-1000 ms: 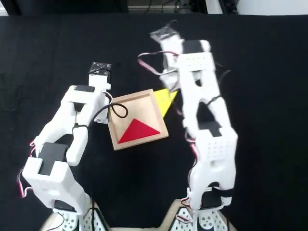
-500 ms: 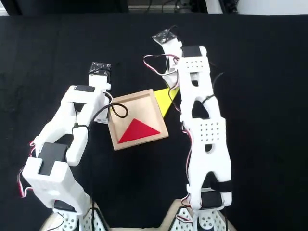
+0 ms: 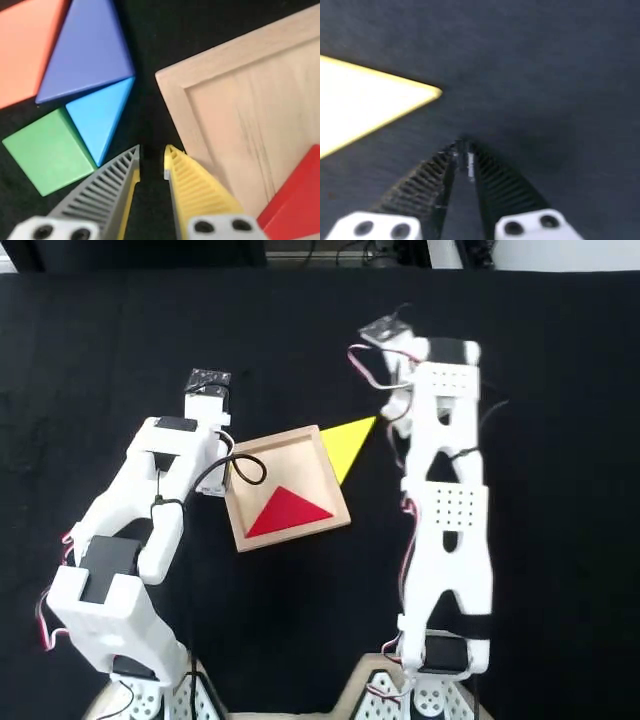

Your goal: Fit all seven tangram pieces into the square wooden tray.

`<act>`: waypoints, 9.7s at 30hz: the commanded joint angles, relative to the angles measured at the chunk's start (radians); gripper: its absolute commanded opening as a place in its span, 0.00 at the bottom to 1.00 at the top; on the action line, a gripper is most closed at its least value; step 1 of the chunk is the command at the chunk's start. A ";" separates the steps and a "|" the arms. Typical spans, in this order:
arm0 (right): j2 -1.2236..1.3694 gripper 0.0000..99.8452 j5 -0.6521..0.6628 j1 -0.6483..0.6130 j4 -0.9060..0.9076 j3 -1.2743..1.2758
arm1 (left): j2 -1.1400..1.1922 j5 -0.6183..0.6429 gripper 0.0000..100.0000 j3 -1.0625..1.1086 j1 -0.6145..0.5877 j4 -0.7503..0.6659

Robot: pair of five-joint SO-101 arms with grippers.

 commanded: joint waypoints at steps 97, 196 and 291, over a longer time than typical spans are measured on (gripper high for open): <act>-1.712 0.24 0.400 -0.259 -0.993 2.457 | -0.939 -0.055 0.11 0.829 -0.346 -0.219; -1.188 0.01 -0.089 -0.397 -0.420 1.293 | -0.945 -0.049 0.11 0.832 -0.364 -0.218; -0.544 0.01 -0.324 -0.669 -0.717 0.920 | -0.944 -0.153 0.11 0.820 -0.645 -0.098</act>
